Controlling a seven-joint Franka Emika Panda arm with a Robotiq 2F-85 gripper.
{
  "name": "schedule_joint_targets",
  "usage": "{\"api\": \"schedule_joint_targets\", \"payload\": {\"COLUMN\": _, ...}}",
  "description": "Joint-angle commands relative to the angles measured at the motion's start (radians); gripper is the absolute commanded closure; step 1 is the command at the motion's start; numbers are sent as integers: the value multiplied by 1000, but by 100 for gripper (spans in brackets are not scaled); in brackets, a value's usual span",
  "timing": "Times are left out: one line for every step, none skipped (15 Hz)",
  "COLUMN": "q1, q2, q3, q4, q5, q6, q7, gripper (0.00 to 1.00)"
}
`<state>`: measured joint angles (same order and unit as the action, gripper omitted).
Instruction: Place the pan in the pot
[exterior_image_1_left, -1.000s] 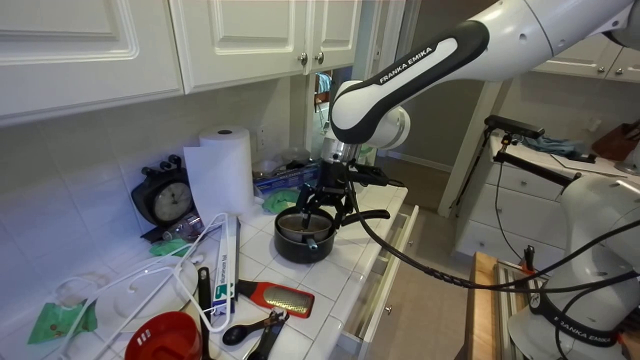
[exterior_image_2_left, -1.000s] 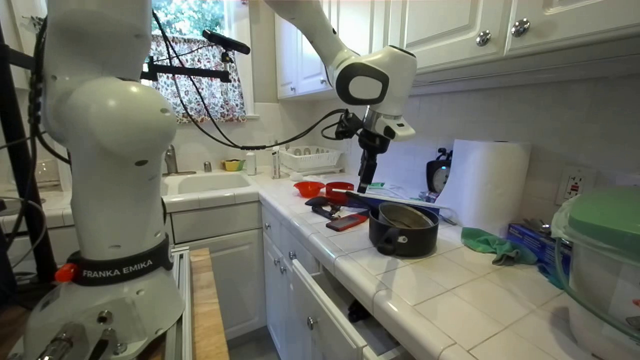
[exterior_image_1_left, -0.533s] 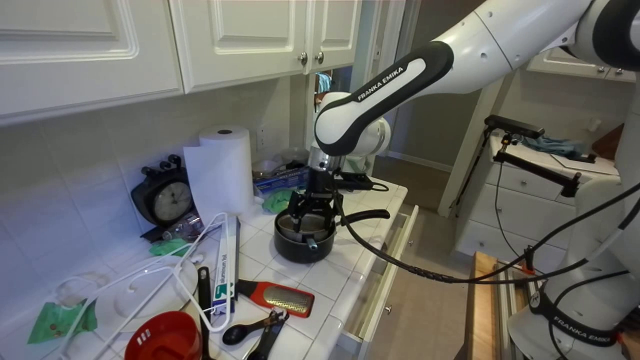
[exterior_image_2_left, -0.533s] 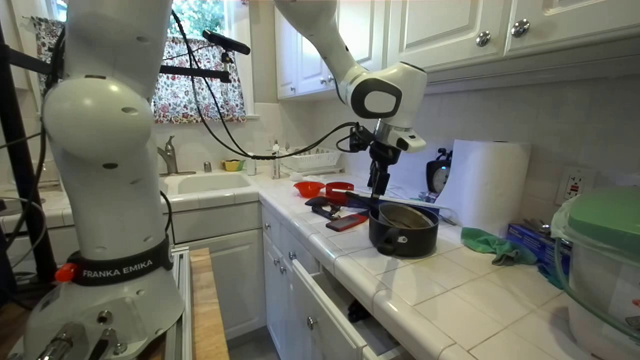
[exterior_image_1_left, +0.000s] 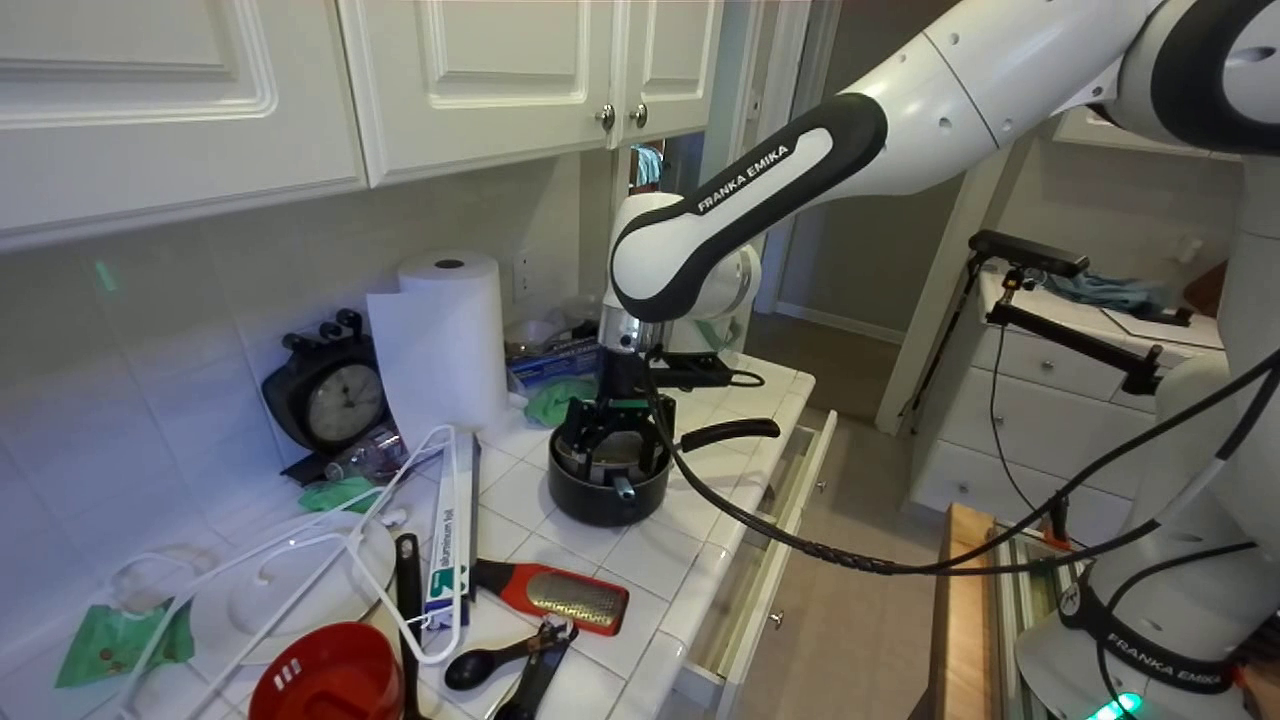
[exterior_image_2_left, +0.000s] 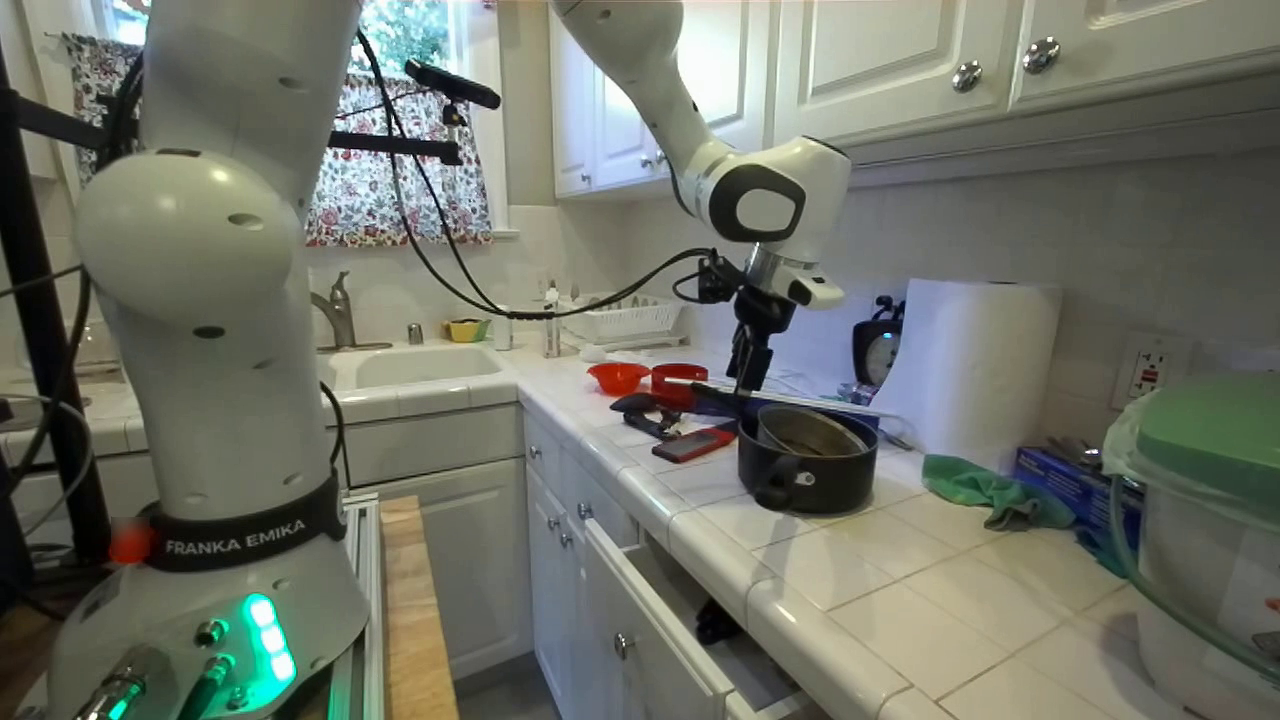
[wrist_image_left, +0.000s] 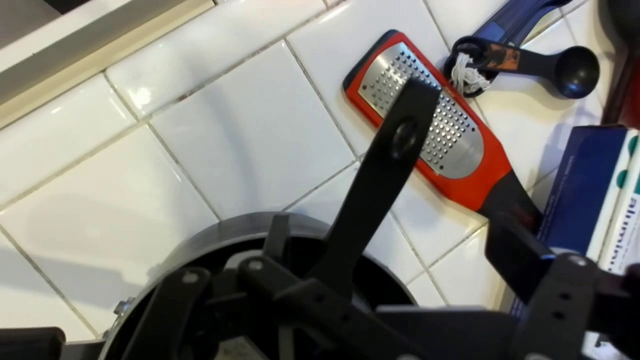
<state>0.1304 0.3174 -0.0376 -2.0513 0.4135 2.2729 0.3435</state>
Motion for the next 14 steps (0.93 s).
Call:
{"api": "schedule_joint_targets", "payload": {"q1": -12, "q2": 11, "q3": 22, "q4": 16, "q5": -60, "q6": -40, "q7": 72, "gripper": 9}}
{"api": "schedule_joint_targets", "payload": {"q1": -9, "q2": 12, "q3": 21, "q4": 15, "q5": -74, "q6": -34, "q7": 81, "gripper": 28}}
{"api": "schedule_joint_targets", "payload": {"q1": -8, "q2": 15, "q3": 21, "q4": 15, "q5": -85, "q6": -28, "q7": 91, "gripper": 34}}
{"api": "schedule_joint_targets", "payload": {"q1": -7, "q2": 17, "q3": 21, "q4": 15, "q5": -93, "q6": -24, "q7": 98, "gripper": 41}}
{"api": "schedule_joint_targets", "payload": {"q1": -7, "q2": 19, "q3": 21, "q4": 15, "q5": -98, "q6": -23, "q7": 104, "gripper": 50}}
{"api": "schedule_joint_targets", "payload": {"q1": -8, "q2": 20, "q3": 21, "q4": 15, "q5": -104, "q6": -20, "q7": 107, "gripper": 56}}
{"api": "schedule_joint_targets", "payload": {"q1": -10, "q2": 21, "q3": 22, "q4": 16, "q5": -101, "q6": -21, "q7": 108, "gripper": 64}}
{"api": "schedule_joint_targets", "payload": {"q1": -11, "q2": 23, "q3": 22, "q4": 17, "q5": -100, "q6": -21, "q7": 108, "gripper": 70}}
{"api": "schedule_joint_targets", "payload": {"q1": -13, "q2": 24, "q3": 22, "q4": 18, "q5": -97, "q6": -23, "q7": 110, "gripper": 78}}
{"api": "schedule_joint_targets", "payload": {"q1": -13, "q2": 25, "q3": 22, "q4": 19, "q5": -96, "q6": -24, "q7": 114, "gripper": 84}}
{"api": "schedule_joint_targets", "payload": {"q1": -13, "q2": 25, "q3": 21, "q4": 19, "q5": -96, "q6": -23, "q7": 121, "gripper": 91}}
{"api": "schedule_joint_targets", "payload": {"q1": -14, "q2": 24, "q3": 19, "q4": 19, "q5": -96, "q6": -21, "q7": 135, "gripper": 90}}
{"api": "schedule_joint_targets", "payload": {"q1": -16, "q2": 22, "q3": 18, "q4": 20, "q5": -97, "q6": -21, "q7": 142, "gripper": 91}}
{"api": "schedule_joint_targets", "payload": {"q1": -16, "q2": 21, "q3": 14, "q4": 20, "q5": -106, "q6": -21, "q7": 149, "gripper": 91}}
